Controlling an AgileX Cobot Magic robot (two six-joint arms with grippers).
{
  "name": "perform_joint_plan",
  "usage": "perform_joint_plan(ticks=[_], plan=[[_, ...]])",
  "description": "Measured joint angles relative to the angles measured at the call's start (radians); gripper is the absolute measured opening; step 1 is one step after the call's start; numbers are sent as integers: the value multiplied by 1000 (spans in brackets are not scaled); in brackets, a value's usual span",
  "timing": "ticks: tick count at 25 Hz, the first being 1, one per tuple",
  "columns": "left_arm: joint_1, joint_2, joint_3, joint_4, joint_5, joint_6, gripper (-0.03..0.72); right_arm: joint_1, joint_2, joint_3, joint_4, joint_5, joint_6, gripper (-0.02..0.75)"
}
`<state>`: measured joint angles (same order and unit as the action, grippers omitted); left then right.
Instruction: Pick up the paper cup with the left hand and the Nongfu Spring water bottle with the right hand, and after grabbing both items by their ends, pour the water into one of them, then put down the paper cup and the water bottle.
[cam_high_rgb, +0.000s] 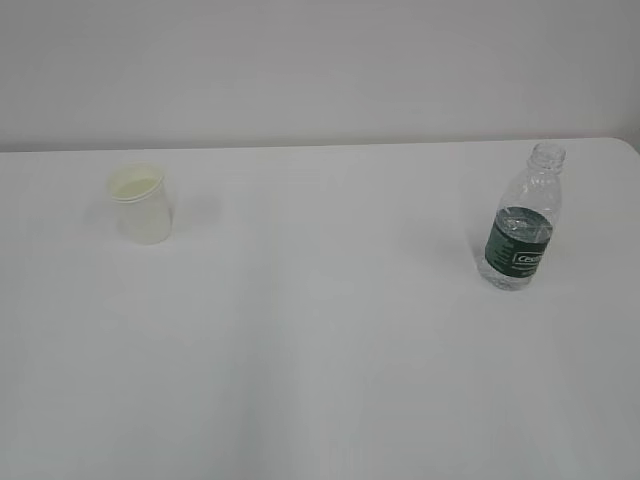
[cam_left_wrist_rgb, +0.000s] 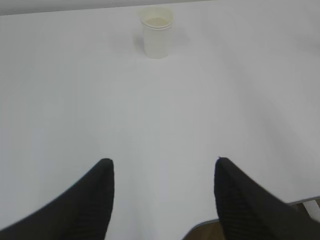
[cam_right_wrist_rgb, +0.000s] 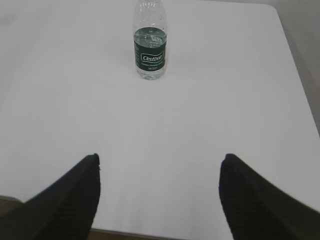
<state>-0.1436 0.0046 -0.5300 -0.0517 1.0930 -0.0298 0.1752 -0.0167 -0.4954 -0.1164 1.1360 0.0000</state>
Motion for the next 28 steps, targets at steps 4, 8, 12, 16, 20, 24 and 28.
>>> perform_joint_plan(ticks=[4, 8, 12, 16, 20, 24, 28], plan=[[0, 0, 0, 0, 0, 0, 450, 0, 0, 0, 0, 2, 0, 554], [0, 0, 0, 0, 0, 0, 450, 0, 0, 0, 0, 2, 0, 524], [0, 0, 0, 0, 0, 0, 448, 0, 0, 0, 0, 2, 0, 479], [0, 0, 0, 0, 0, 0, 430, 0, 0, 0, 0, 2, 0, 470], [0, 0, 0, -4, 0, 0, 412, 0, 0, 0, 0, 2, 0, 469], [0, 0, 0, -6, 0, 0, 408, 0, 0, 0, 0, 2, 0, 468], [0, 0, 0, -8, 0, 0, 407, 0, 0, 0, 0, 2, 0, 468]])
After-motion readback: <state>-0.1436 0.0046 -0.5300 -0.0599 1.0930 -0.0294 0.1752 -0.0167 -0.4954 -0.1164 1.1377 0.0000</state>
